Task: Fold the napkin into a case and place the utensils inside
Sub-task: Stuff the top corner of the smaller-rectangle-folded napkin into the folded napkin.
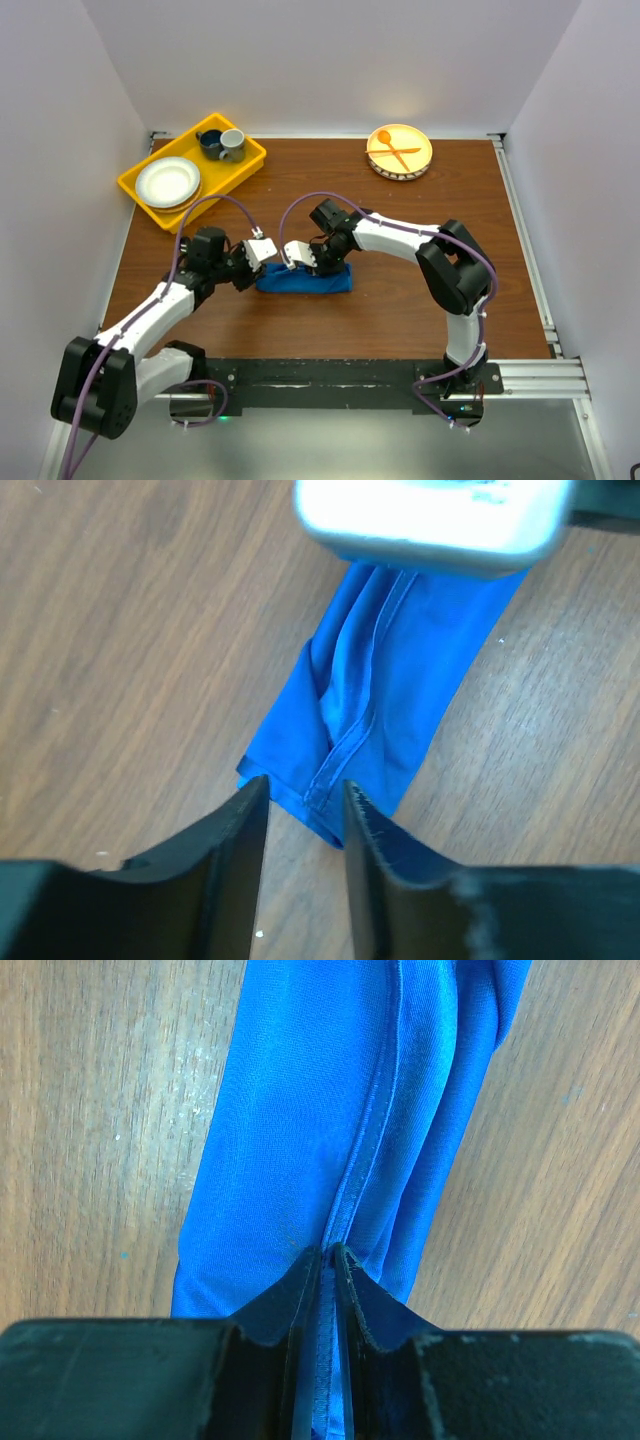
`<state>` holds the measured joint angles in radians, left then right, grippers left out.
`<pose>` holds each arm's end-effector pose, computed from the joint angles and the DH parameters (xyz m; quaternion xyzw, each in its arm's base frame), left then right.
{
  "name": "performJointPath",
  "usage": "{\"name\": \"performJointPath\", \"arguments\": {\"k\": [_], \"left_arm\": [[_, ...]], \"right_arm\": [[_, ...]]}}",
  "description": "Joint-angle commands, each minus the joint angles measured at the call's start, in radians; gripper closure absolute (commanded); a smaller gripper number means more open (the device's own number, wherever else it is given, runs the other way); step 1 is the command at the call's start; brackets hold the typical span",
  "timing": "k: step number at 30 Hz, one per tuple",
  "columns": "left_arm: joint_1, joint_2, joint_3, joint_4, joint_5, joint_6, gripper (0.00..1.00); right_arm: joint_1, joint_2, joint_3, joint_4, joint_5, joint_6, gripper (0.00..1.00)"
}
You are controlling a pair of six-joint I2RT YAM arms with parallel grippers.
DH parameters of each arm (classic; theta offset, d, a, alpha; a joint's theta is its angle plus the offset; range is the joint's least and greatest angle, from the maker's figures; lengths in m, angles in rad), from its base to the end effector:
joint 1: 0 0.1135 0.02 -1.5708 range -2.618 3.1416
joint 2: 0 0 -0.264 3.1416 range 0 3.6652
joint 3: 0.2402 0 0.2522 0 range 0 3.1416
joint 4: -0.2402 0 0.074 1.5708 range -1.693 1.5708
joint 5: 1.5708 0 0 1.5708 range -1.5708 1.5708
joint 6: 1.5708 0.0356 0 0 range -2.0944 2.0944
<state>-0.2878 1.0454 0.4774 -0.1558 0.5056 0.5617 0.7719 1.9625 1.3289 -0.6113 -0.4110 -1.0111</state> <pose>0.1918 -0.0748 0.1911 0.4574 0.7619 -0.1716 0.4253 0.2680 0.2807 0.1598 -0.7723 0.5811 0.1810 0.1817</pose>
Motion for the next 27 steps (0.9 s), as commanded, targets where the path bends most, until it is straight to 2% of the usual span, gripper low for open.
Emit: {"name": "performJointPath", "arguments": {"k": [1, 2, 6, 10, 12, 22, 25, 27], "left_arm": [[0.010, 0.051, 0.050, 0.029, 0.068, -0.023, 0.67], [0.010, 0.060, 0.056, 0.025, 0.085, -0.019, 0.72], [0.010, 0.116, 0.078, -0.016, 0.128, 0.010, 0.75], [0.006, 0.139, 0.092, -0.025, 0.146, 0.030, 0.95], [-0.011, 0.146, 0.096, -0.018, 0.148, 0.033, 1.00], [-0.044, 0.271, 0.130, 0.096, 0.050, -0.089, 1.00], [-0.016, 0.239, 0.119, 0.125, 0.047, -0.123, 1.00], [0.010, 0.162, 0.099, 0.174, 0.044, -0.146, 0.88]], "right_arm": [[0.003, 0.090, -0.074, -0.131, 0.044, 0.006, 0.84], [0.003, 0.088, -0.076, -0.130, 0.044, 0.006, 0.84], [0.001, 0.088, -0.077, -0.125, 0.047, 0.009, 0.83], [0.000, 0.088, -0.079, -0.122, 0.046, 0.011, 0.83], [-0.002, 0.087, -0.077, -0.122, 0.044, 0.009, 0.83], [-0.005, 0.084, -0.080, -0.116, 0.043, 0.009, 0.82], [-0.006, 0.084, -0.080, -0.113, 0.043, 0.012, 0.82], [-0.006, 0.084, -0.077, -0.114, 0.043, 0.014, 0.82]]}}
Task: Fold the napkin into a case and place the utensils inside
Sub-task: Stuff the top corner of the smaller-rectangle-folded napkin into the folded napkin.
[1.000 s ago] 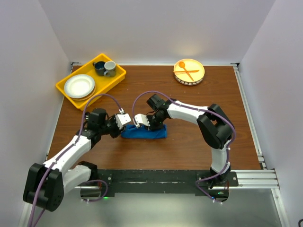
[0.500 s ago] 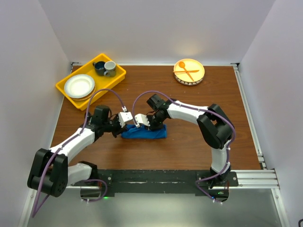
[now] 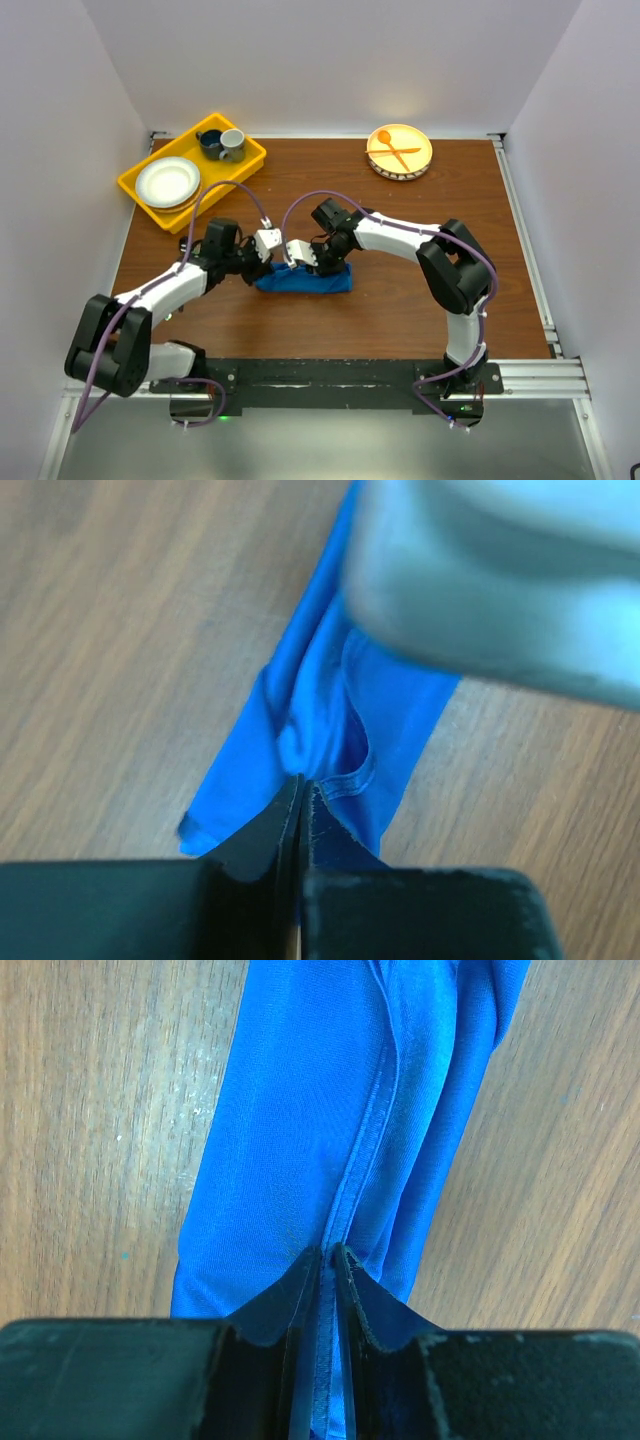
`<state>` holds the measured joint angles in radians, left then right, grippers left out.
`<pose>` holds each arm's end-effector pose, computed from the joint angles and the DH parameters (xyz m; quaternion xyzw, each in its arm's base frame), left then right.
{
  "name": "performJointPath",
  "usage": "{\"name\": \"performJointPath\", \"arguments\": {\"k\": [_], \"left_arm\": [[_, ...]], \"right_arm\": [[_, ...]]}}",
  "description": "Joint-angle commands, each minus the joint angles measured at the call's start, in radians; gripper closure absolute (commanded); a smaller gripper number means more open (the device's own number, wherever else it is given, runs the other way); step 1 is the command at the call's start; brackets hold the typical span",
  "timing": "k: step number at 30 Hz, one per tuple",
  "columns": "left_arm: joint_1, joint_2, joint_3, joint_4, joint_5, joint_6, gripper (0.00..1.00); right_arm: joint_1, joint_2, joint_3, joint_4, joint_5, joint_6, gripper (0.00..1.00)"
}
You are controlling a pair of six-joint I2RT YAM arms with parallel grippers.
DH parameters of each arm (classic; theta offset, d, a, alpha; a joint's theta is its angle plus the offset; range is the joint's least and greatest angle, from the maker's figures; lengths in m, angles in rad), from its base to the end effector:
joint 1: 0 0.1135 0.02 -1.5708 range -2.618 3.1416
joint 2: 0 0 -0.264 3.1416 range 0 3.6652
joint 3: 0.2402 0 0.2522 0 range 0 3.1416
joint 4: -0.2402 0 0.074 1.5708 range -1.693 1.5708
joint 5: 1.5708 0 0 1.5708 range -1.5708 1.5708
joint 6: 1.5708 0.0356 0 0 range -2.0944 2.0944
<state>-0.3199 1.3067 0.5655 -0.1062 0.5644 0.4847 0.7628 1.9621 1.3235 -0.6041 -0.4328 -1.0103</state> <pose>0.2230 -0.0939 0.1692 0.4424 0.7880 -0.2316 0.3602 0.2697 0.2785 0.1591 -0.7688 0.5819 0.1905 0.1844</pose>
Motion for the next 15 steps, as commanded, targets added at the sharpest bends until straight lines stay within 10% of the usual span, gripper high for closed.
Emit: {"name": "performJointPath", "arguments": {"k": [1, 7, 15], "left_arm": [[0.062, -0.128, 0.008, 0.131, -0.040, -0.075, 0.79], [0.081, -0.352, -0.003, 0.030, -0.072, 0.011, 0.41], [0.079, -0.390, -0.050, -0.181, -0.058, 0.135, 0.34]], "right_arm": [[0.004, 0.089, -0.072, -0.126, 0.062, 0.013, 0.82], [0.004, 0.098, -0.053, -0.140, 0.051, 0.022, 0.82], [0.003, 0.100, -0.052, -0.140, 0.035, 0.032, 0.82]]}}
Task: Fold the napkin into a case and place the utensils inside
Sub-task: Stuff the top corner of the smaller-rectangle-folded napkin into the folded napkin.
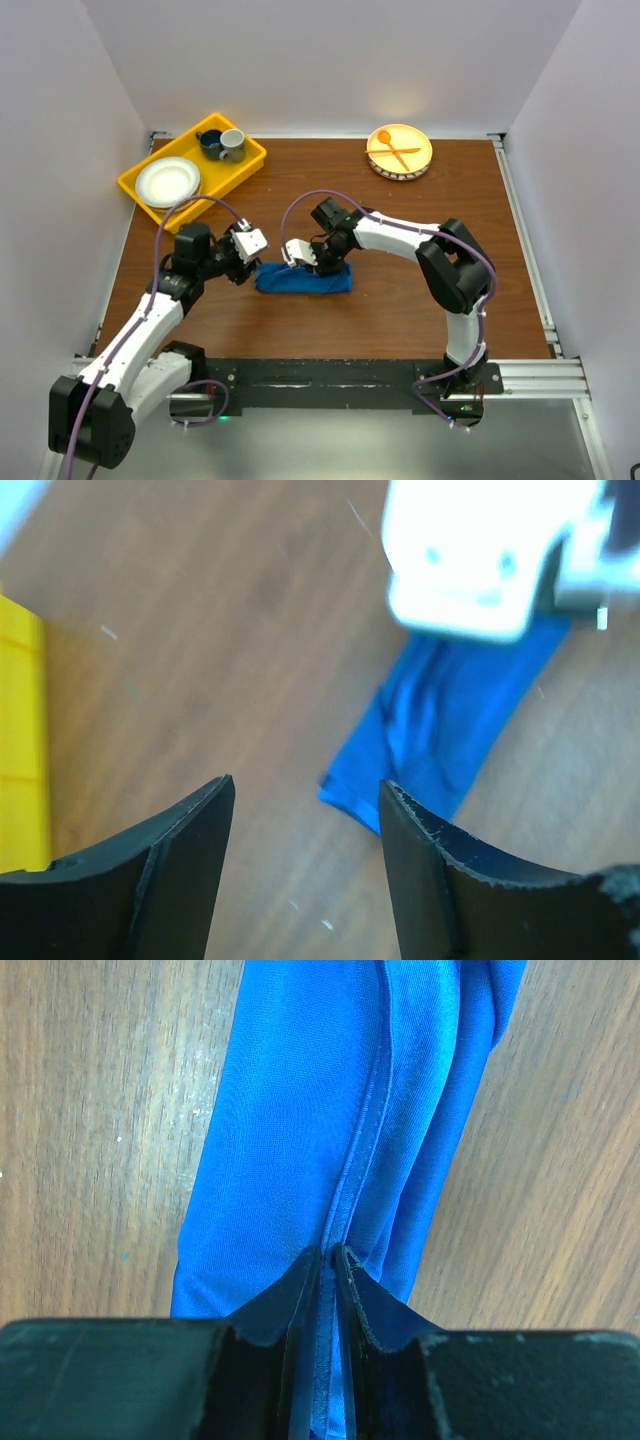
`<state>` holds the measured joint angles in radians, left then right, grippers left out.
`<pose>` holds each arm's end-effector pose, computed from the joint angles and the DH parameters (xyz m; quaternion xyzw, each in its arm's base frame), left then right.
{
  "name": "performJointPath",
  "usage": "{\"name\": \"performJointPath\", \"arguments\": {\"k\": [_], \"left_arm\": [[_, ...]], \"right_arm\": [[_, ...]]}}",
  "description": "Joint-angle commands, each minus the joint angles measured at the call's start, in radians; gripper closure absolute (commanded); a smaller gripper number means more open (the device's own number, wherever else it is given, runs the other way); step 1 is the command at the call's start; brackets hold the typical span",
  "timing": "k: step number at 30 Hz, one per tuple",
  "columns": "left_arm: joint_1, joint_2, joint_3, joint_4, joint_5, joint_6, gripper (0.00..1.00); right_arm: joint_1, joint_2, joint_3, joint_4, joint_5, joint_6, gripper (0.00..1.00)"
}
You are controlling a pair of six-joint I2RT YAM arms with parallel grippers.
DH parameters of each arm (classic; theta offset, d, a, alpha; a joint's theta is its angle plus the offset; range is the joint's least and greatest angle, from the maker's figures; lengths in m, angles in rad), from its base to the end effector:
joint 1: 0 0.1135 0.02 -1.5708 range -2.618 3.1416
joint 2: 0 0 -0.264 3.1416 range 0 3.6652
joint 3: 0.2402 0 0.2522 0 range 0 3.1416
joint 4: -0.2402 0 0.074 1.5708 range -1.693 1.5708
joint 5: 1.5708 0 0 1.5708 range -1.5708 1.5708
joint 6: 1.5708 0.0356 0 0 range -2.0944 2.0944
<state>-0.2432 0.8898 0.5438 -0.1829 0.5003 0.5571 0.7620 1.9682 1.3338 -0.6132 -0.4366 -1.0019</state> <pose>0.1856 -0.0636 0.2389 0.4408 0.7260 -0.1367 0.5098 0.2709 0.2793 0.1593 -0.7660 0.5856 0.1934 0.1815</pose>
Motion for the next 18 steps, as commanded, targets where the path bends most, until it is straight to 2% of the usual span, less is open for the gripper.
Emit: {"name": "performJointPath", "arguments": {"k": [1, 8, 18], "left_arm": [[0.001, 0.046, -0.030, -0.108, 0.023, 0.070, 0.33], [-0.027, 0.138, -0.038, -0.050, -0.003, 0.095, 0.31], [-0.064, 0.235, -0.041, 0.079, -0.103, 0.064, 0.36]], "right_arm": [[0.003, 0.093, -0.062, -0.132, 0.039, 0.023, 0.82], [0.000, 0.095, -0.064, -0.131, 0.039, 0.023, 0.82], [-0.001, 0.097, -0.062, -0.132, 0.039, 0.022, 0.82]]}}
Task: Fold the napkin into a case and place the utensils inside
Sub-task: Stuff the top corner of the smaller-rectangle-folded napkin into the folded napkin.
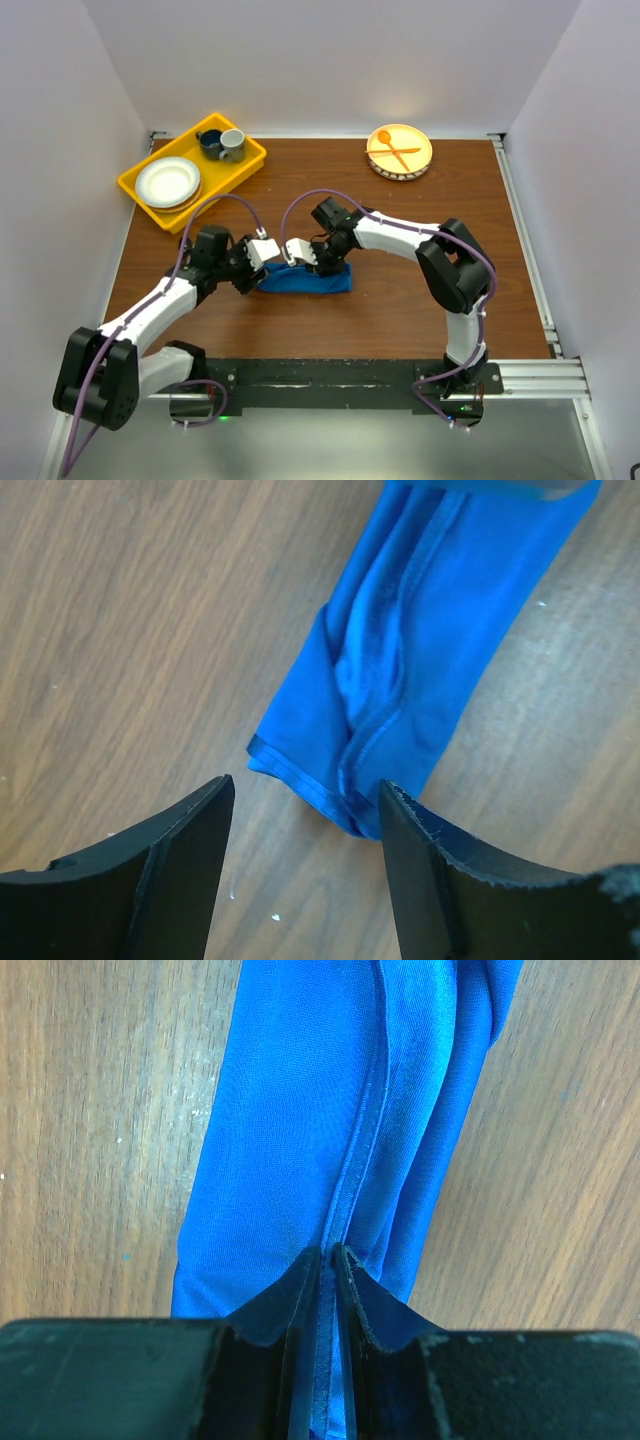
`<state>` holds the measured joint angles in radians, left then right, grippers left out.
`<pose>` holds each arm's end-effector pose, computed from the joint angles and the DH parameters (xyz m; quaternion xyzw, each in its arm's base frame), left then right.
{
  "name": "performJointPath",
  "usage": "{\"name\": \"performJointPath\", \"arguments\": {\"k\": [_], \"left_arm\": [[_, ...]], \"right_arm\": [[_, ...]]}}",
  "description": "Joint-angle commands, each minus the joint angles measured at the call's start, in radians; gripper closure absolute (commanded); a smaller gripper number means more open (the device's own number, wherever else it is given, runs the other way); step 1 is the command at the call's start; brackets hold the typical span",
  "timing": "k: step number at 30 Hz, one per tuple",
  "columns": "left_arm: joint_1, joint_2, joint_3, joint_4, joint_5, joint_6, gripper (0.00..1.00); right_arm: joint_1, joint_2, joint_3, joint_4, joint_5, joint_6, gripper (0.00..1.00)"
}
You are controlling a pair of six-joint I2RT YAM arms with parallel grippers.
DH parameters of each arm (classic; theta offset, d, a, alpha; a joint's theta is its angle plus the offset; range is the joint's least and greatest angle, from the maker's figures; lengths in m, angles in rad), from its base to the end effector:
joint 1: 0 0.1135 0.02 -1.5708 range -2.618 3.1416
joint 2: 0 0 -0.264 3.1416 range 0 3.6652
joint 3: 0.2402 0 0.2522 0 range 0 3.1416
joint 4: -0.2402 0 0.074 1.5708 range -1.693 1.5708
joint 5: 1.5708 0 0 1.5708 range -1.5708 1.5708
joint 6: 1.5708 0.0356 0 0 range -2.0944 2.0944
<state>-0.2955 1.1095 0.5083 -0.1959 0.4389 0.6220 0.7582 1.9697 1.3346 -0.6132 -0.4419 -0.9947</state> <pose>0.1990 -0.0764 0.1848 0.4739 0.7741 -0.1391 0.3961 0.2720 0.2785 0.1590 -0.7626 0.5892 0.1963 0.1811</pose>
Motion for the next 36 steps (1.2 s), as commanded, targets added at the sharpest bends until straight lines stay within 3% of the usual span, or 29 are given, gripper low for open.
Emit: {"name": "performJointPath", "arguments": {"k": [1, 10, 23, 36], "left_arm": [[-0.013, 0.022, -0.007, 0.101, -0.049, -0.001, 0.37], [-0.040, 0.056, -0.024, 0.154, -0.092, -0.004, 0.40], [-0.201, 0.150, -0.053, 0.331, -0.270, -0.016, 0.39], [-0.223, 0.136, -0.152, 0.320, -0.335, 0.176, 0.37]], "right_arm": [[0.003, 0.097, -0.063, -0.134, 0.045, 0.014, 0.82], [0.003, 0.104, -0.054, -0.138, 0.046, 0.013, 0.82], [0.001, 0.101, -0.058, -0.140, 0.043, 0.011, 0.81], [0.000, 0.104, -0.054, -0.146, 0.040, 0.004, 0.81]]}}
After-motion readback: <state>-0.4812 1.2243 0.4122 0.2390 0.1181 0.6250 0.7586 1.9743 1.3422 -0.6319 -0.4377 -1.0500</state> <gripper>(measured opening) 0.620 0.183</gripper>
